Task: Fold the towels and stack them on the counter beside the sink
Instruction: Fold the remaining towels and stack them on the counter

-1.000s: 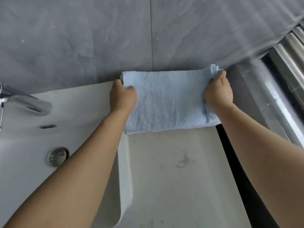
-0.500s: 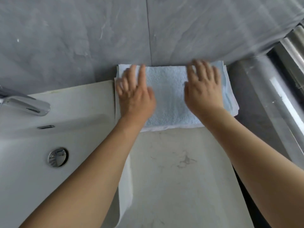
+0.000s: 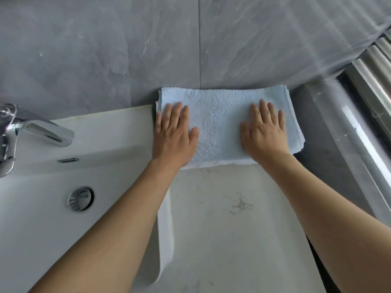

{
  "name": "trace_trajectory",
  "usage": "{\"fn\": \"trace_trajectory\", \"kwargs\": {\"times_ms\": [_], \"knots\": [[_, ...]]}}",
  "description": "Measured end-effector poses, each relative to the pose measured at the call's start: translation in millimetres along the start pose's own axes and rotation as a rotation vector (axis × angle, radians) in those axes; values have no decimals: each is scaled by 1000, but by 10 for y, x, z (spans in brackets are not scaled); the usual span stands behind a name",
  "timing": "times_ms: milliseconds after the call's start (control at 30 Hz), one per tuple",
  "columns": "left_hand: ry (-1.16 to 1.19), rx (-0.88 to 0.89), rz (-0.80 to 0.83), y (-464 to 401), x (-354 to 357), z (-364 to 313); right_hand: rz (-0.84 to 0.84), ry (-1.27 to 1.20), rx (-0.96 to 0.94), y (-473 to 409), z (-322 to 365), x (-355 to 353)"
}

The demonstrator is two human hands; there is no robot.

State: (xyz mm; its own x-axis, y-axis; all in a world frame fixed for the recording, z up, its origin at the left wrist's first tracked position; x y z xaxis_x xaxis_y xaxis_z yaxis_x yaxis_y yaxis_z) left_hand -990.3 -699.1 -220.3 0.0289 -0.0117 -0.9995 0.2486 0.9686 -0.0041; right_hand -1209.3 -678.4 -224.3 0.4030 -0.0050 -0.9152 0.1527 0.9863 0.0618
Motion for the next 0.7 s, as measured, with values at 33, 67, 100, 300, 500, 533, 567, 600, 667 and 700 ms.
{"fn": "trace_trajectory", "kwargs": {"times_ms": [33,67,100,300,500,533,567,600,667,700], "knots": [[51,-4,-30,145,-44,35,-13,-30,-42,134,170,19],[97,-4,-54,307,-72,77,-32,-60,-90,280,349,36],[131,-7,-69,480,-77,130,-52,-91,-135,430,527,51],[179,-52,-82,1425,-39,682,-76,-214,-339,1204,1517,264],[266,-92,-185,2119,-218,1513,-82,-313,-423,1812,2465,557],[284,-95,-220,2246,-266,1686,-76,-316,-439,1922,2646,635],[299,-97,-252,2380,-309,1863,-70,-321,-450,2031,2825,717],[313,-97,-281,2516,-347,2046,-68,-325,-455,2136,3008,797],[329,-87,-314,2761,-396,2416,-83,-342,-455,2335,3362,946],[324,-86,-322,2880,-409,2612,-88,-356,-458,2436,3545,1022]]}}
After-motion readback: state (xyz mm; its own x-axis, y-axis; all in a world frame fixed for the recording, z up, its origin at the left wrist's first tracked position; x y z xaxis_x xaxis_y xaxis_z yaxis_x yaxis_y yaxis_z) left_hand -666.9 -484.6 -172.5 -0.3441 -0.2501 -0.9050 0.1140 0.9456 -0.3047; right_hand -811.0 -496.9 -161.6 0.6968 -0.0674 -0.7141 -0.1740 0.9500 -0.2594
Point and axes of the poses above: each hand's wrist, its own y-axis away from the middle knuckle, its own x-axis out of the palm, z = x × y, the point moved 10 cm from there along -y, towards the middle knuckle, and after that the axes turned 12 degrees about -y, right-handed, at the moved point
